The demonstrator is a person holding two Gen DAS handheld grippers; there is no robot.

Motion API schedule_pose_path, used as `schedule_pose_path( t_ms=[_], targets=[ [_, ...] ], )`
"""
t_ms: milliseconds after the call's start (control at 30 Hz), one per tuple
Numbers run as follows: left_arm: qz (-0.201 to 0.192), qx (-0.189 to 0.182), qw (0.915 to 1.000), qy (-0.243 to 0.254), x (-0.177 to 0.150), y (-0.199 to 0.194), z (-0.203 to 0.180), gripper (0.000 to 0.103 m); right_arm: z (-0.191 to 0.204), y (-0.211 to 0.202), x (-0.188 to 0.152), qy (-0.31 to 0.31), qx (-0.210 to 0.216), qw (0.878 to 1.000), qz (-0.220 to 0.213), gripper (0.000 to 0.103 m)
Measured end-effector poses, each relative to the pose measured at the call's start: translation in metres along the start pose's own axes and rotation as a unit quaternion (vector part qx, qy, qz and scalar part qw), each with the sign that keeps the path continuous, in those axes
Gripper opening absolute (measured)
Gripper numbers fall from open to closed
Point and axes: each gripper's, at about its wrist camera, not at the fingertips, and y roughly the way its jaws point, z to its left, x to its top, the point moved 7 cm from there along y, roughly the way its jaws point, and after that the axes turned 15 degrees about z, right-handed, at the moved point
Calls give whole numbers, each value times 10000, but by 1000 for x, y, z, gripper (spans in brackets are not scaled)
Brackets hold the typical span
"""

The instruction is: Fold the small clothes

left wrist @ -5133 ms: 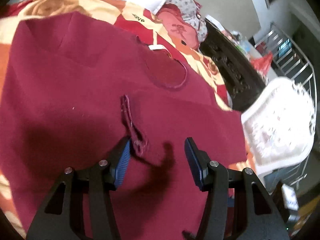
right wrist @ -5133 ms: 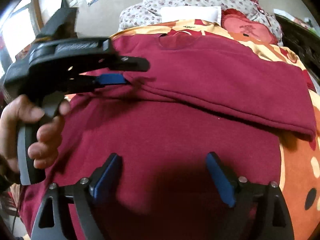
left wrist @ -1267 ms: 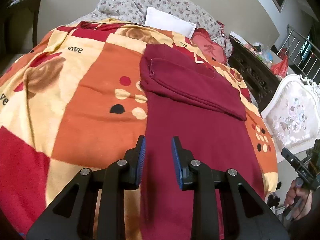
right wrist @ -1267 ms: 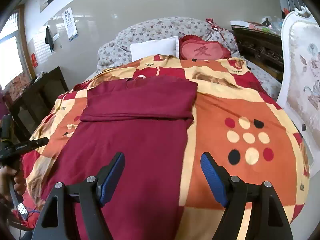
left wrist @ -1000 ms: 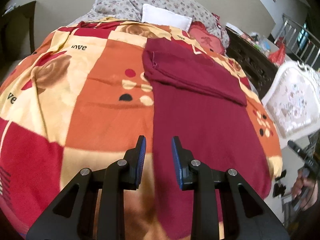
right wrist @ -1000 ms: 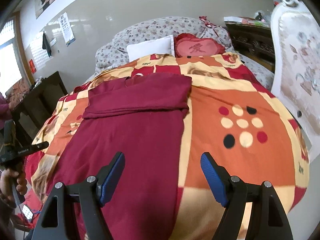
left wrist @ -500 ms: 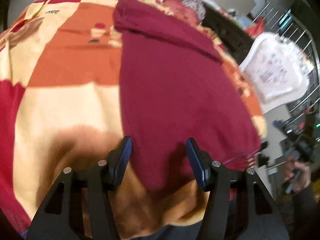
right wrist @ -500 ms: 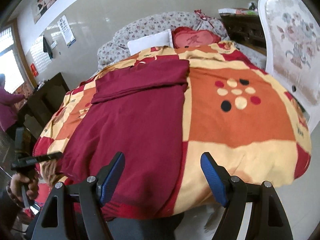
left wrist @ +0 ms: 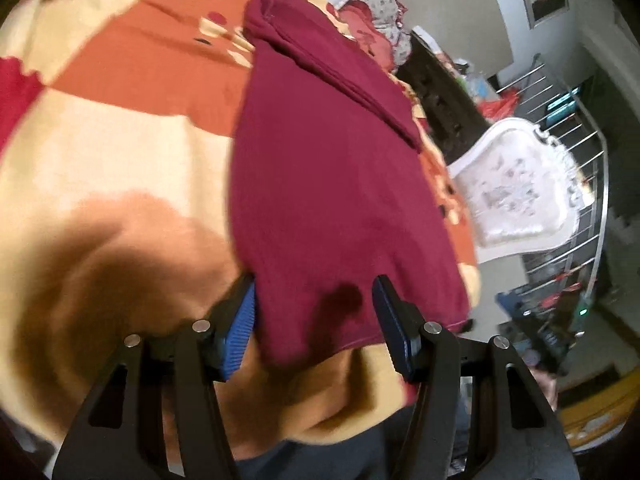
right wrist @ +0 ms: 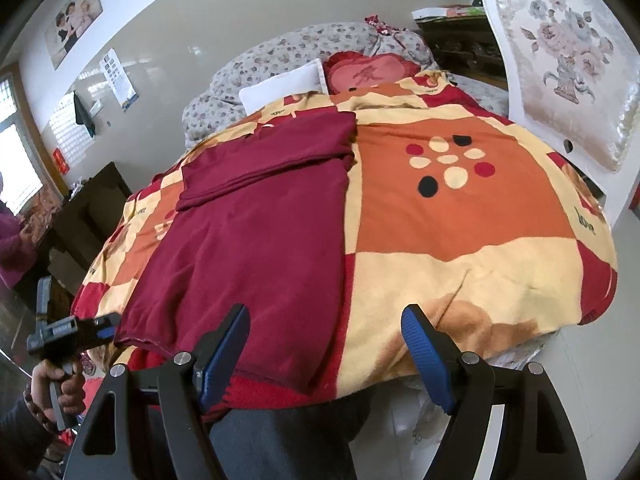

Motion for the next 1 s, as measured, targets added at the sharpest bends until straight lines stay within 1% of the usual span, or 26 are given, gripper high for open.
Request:
schedule_pose_path(
  t_ms=[100, 200, 300, 367, 433, 500, 600, 667, 700, 733, 767, 800, 867, 933, 1000],
  targets=[
    [-43, -80, 10000, 25, -1, -2, -6, 56, 4, -4, 2, -90, 5, 9999, -119, 76],
    [-142, -135, 9996, -204, -2, -8, 3, 50, 2, -4, 0, -72, 91, 9999, -117, 76],
    [-216, -148, 9992, -294, -4, -12, 10, 50, 0, 4, -10, 88, 451, 9989, 71, 76],
    [-138, -226, 9993, -269, -7, -8, 8, 50, 4, 12, -19, 78, 735, 9970, 242, 76],
    [-36, -266, 9995, -169, -7, -3, 4, 50, 10, 23, -29, -38, 878, 9953, 400, 76],
    [0, -290, 9994, -164, -6, -1, 2, 50, 11, 33, -34, -18, 906, 9946, 500, 76],
    [34, -433, 9987, -255, -4, -2, 4, 50, 9, 44, -35, 145, 1181, 9917, 478, 76],
    [25, -466, 9985, -280, -4, -2, 4, 50, 11, 50, -33, 214, 1532, 9869, 463, 76],
    [7, -450, 9986, -273, -4, -3, 4, 50, 10, 54, -33, 271, 1615, 9853, 484, 72],
    [-17, -432, 9987, -282, -4, -4, 4, 50, 9, 60, -33, 368, 1739, 9826, 536, 63],
    [-47, -415, 9987, -303, -5, -4, 4, 45, 8, 66, -34, 486, 1908, 9784, 629, 58],
    [-62, -393, 9987, -328, -5, -4, 5, 36, 7, 71, -34, 576, 2008, 9754, 710, 51],
    [-38, -371, 9986, -373, -6, -4, 6, 27, 5, 75, -36, 681, 2166, 9711, 730, 50],
    [-35, -304, 9990, -336, -6, -4, 6, 27, -3, 79, -39, 844, 2116, 9709, 742, 50],
    [-23, -245, 9993, -289, -6, -3, 5, 27, -15, 81, -41, 1193, 2151, 9668, 696, 50]
  ],
)
